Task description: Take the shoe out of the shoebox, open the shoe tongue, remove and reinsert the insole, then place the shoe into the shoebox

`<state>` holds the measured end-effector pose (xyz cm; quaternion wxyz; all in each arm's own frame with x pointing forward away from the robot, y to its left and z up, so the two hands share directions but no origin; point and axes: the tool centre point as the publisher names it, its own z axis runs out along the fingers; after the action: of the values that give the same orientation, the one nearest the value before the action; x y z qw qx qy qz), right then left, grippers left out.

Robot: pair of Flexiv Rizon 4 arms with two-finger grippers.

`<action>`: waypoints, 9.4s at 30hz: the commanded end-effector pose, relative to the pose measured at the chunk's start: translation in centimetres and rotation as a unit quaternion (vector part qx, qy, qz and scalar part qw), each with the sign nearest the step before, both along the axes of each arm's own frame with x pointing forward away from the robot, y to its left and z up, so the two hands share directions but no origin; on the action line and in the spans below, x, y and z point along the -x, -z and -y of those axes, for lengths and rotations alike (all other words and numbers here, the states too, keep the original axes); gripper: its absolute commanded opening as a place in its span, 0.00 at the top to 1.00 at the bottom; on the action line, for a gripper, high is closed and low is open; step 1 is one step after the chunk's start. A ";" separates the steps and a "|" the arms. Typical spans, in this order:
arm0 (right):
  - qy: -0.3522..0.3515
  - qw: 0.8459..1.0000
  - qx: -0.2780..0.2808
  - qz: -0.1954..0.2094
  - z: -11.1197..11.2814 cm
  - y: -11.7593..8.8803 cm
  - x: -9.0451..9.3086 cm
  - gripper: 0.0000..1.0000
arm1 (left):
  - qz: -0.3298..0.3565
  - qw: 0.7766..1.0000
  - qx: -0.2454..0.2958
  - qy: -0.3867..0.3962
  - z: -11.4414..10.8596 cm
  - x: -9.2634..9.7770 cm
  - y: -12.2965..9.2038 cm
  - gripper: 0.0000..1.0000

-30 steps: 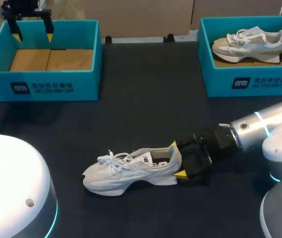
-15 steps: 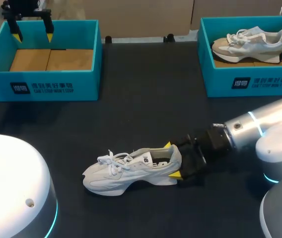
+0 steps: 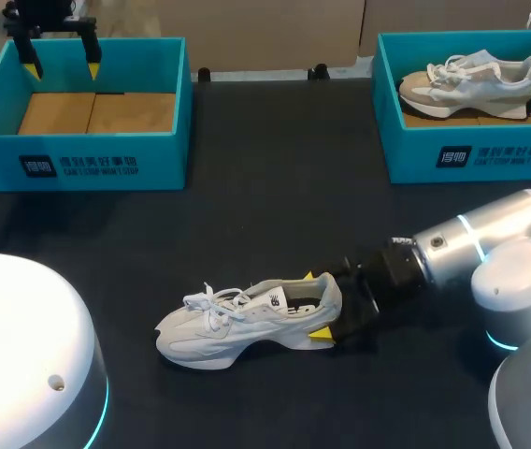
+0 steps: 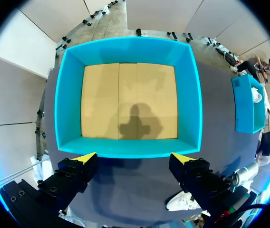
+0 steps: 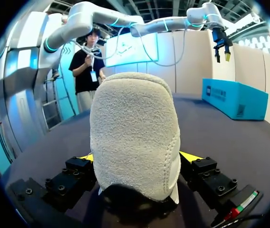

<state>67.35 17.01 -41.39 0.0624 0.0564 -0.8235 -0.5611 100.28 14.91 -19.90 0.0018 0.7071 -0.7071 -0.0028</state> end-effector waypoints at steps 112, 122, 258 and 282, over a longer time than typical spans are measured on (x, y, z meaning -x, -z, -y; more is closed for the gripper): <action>0.069 0.997 0.026 0.019 0.0 0.1 0.8 1.00 | -0.067 0.996 -0.039 0.038 23.2 28.0 2.2 0.00; 0.069 0.997 0.026 0.019 0.0 0.1 0.8 1.00 | -0.108 0.992 -0.041 0.053 26.6 32.0 4.6 0.00; 0.069 0.997 0.026 0.019 0.0 0.1 0.8 1.00 | -0.064 0.996 0.055 -0.010 16.0 34.9 12.1 0.02; 0.069 0.997 0.026 0.019 0.0 0.1 0.8 1.00 | 0.005 0.962 0.055 0.268 22.4 33.9 1.4 0.91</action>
<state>66.61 16.93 -41.54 0.0096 0.0082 -0.8391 -0.5438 66.52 -6.58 -22.31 0.0663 0.5193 -0.8509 0.0449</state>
